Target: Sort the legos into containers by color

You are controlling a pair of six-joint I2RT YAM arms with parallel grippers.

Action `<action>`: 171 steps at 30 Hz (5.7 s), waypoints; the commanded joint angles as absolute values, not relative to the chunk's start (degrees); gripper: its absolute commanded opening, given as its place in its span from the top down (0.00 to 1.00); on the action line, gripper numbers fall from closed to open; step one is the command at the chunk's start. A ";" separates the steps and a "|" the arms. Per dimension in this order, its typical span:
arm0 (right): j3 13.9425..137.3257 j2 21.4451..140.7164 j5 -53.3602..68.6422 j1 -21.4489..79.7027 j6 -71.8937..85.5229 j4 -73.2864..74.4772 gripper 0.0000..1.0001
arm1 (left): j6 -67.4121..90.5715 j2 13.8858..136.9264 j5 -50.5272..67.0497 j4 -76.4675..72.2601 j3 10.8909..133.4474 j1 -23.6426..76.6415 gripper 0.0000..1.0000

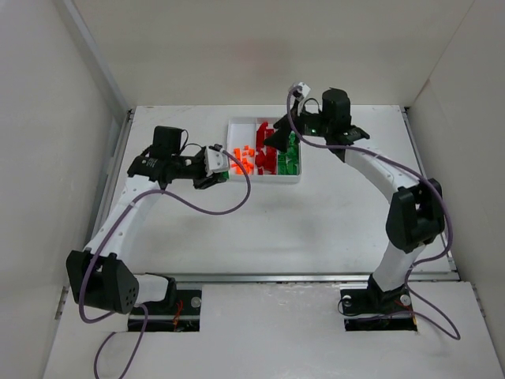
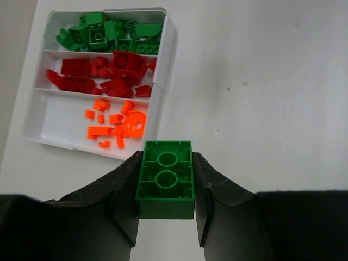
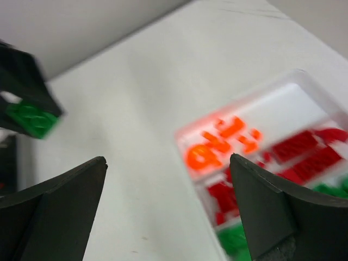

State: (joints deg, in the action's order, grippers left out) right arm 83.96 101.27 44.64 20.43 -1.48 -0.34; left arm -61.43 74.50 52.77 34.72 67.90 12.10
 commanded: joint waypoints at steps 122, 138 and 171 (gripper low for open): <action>110.39 129.81 -23.03 24.87 -14.15 4.92 0.91 | -20.65 64.16 14.24 -3.16 49.39 13.62 0.00; 109.96 121.31 -25.04 24.79 -10.04 13.45 0.24 | -19.96 63.46 9.26 -7.29 48.79 13.62 0.00; 80.07 84.64 -19.51 -6.06 19.51 11.16 0.01 | 9.14 62.23 -13.71 -17.05 35.51 -4.57 0.00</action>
State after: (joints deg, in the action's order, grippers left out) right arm 78.15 88.14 -19.46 -6.17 16.38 13.28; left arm 8.47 63.79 -14.83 -14.09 35.97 -4.58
